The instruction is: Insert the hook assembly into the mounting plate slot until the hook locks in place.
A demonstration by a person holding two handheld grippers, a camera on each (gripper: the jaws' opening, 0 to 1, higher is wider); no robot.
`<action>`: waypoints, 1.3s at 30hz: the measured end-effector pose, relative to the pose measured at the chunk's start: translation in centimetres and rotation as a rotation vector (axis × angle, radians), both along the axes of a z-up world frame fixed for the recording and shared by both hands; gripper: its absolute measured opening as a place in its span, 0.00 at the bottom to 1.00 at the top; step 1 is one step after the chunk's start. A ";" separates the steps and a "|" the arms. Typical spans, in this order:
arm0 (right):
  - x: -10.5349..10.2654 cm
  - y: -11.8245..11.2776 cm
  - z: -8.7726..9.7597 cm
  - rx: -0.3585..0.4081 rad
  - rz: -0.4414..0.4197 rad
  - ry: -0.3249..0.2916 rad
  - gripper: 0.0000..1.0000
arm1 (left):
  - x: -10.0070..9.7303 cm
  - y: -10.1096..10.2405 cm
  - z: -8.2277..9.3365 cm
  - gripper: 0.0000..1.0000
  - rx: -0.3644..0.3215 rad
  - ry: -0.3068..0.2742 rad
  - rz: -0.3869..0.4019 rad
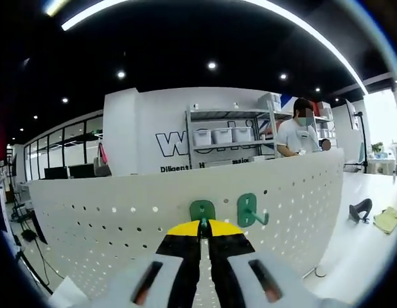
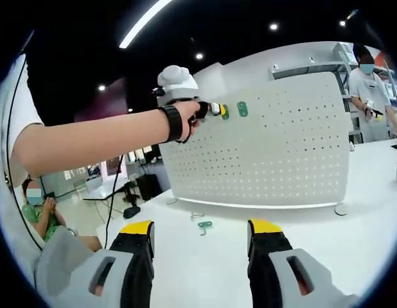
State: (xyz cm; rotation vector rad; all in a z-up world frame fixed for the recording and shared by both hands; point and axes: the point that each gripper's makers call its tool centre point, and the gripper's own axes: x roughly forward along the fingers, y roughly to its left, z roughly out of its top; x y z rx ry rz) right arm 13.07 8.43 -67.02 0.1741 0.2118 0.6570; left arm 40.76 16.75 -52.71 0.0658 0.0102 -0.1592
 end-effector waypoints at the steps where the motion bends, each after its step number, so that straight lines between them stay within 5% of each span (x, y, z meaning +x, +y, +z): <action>1: 0.0 0.0 0.0 -0.002 -0.002 0.000 0.59 | 0.1 0.1 -0.1 0.03 -0.023 0.006 0.001; 11: 0.1 -0.1 -0.3 0.005 -0.004 0.006 0.59 | 0.6 -0.4 -0.1 0.03 -0.004 0.001 -0.001; 13: 0.0 0.0 -0.2 -0.001 0.003 0.001 0.59 | 0.6 -0.3 -0.2 0.03 -0.051 0.019 0.003; 25: 0.0 -0.3 -0.3 0.011 -0.010 0.008 0.59 | 0.8 -0.6 -0.2 0.04 0.015 0.029 0.027; 39: 0.1 -0.3 -0.3 0.010 -0.009 0.005 0.58 | 1.0 -0.7 0.2 0.07 -0.017 0.047 0.008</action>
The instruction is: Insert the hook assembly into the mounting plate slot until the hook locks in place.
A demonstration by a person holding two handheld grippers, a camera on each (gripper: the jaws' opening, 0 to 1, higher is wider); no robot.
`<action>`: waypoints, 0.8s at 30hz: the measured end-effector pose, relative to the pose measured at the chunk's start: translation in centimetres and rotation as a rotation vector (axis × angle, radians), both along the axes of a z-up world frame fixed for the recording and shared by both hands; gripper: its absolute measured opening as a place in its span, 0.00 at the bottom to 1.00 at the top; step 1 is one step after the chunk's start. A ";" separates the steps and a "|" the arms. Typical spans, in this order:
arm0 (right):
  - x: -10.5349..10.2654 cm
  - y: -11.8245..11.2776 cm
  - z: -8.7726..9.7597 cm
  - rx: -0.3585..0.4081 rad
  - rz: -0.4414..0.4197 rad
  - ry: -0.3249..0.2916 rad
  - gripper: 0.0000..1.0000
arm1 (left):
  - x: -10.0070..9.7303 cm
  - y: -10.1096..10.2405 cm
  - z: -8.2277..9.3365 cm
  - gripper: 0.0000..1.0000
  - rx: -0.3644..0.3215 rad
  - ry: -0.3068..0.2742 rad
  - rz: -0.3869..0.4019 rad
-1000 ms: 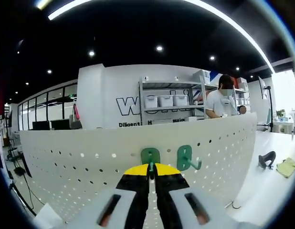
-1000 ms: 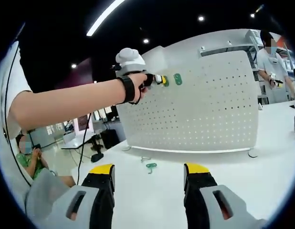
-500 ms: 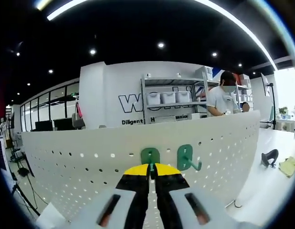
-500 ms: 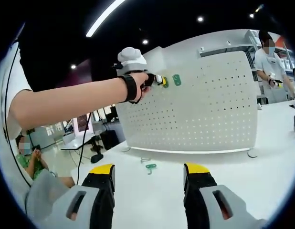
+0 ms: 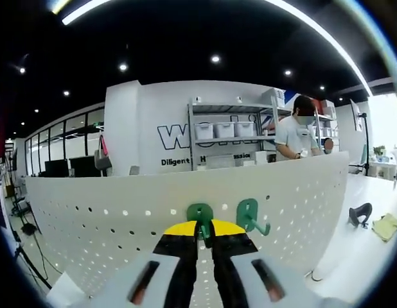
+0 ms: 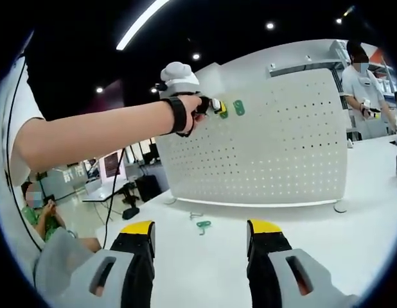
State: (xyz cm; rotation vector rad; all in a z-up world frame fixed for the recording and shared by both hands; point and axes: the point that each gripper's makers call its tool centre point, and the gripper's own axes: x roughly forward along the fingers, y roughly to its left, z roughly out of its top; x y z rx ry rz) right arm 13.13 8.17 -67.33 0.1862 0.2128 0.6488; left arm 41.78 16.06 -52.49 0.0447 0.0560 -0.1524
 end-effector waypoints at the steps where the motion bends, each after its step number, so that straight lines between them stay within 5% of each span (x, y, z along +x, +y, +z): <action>1: 0.0 0.0 0.0 0.001 -0.001 0.002 0.58 | 0.0 0.0 0.1 0.06 0.002 -0.003 -0.001; 24: 0.1 0.5 -0.1 0.011 0.004 0.007 0.58 | 0.2 -0.1 0.2 0.07 0.053 0.013 -0.050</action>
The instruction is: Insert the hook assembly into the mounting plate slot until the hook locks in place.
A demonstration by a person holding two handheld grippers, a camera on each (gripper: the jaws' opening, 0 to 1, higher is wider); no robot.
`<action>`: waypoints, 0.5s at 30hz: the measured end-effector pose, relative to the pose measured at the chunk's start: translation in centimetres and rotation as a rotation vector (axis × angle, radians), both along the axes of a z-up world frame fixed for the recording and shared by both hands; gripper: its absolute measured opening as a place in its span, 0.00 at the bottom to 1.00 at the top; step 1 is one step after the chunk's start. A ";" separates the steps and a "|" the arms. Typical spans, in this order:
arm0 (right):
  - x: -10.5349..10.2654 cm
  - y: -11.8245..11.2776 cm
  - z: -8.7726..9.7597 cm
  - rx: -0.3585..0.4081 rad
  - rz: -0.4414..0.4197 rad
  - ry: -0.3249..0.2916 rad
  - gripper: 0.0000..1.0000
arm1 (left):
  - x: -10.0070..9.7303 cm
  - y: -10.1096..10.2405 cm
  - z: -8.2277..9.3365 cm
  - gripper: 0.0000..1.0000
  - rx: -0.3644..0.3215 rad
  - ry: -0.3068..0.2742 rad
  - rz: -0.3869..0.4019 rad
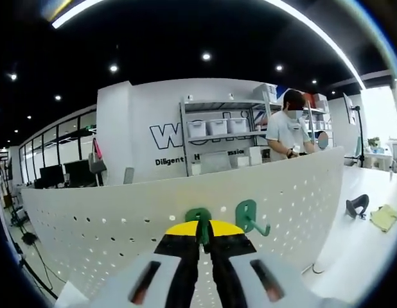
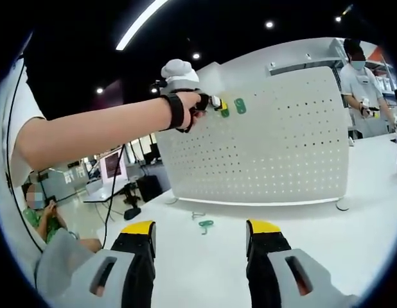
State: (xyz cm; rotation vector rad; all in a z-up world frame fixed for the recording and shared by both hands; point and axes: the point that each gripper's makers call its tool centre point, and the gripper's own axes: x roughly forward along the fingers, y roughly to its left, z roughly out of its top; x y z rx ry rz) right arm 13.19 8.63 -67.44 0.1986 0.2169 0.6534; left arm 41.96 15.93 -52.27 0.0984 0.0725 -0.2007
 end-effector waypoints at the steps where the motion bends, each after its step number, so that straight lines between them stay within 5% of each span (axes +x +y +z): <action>1: 0.0 0.0 0.0 0.001 -0.001 0.001 0.57 | -0.1 0.0 -0.3 0.09 0.002 0.012 0.000; 15: -0.1 -0.3 0.0 0.005 -0.009 0.002 0.57 | -0.6 0.2 -1.3 0.05 -0.001 0.028 0.011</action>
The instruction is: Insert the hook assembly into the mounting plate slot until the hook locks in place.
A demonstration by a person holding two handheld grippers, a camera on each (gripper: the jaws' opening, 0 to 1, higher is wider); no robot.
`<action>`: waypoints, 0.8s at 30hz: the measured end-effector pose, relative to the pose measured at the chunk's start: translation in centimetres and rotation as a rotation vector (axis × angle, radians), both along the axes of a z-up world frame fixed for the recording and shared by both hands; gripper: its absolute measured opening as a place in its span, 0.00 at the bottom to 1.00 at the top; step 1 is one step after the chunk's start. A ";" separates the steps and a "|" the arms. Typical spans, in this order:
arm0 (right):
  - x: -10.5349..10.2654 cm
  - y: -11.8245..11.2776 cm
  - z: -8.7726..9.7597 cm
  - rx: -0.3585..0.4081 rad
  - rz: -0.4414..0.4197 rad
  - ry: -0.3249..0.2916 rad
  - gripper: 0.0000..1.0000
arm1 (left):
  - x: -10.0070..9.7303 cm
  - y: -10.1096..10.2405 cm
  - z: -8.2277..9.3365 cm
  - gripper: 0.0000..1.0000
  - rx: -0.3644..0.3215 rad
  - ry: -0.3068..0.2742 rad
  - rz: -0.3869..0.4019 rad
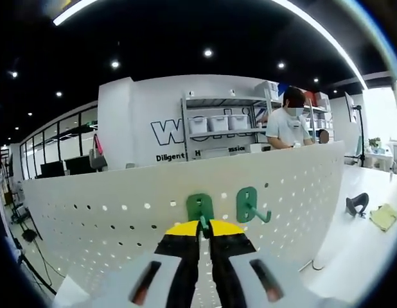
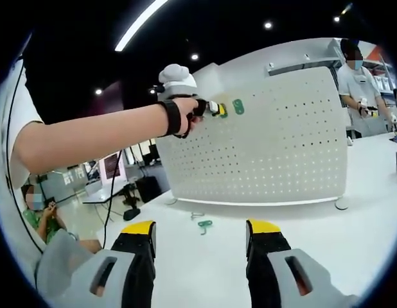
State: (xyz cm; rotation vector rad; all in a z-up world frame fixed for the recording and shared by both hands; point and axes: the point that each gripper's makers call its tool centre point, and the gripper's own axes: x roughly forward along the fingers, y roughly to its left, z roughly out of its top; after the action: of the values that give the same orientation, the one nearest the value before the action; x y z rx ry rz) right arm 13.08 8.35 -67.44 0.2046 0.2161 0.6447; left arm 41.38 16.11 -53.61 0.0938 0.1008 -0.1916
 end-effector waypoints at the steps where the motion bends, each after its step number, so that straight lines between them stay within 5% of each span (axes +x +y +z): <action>1: 0.0 0.0 0.0 0.001 0.000 -0.001 0.57 | 0.0 0.0 0.0 0.05 0.015 0.001 0.000; 7: -0.1 0.1 0.0 0.000 0.001 0.000 0.57 | -0.1 0.0 0.1 0.05 0.031 -0.001 -0.005; 19: 0.0 0.2 -0.1 -0.002 0.006 0.002 0.57 | 0.3 -0.8 3.0 0.11 0.027 -0.120 -0.056; 24: 0.1 0.1 -0.2 0.000 0.004 0.008 0.57 | 0.7 -1.2 2.4 0.15 0.049 -0.112 -0.090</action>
State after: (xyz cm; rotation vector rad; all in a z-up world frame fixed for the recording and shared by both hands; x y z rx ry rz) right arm 13.14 8.45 -67.67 0.2070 0.2238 0.6476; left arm 42.06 14.88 -51.20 0.1582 -0.0102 -0.2733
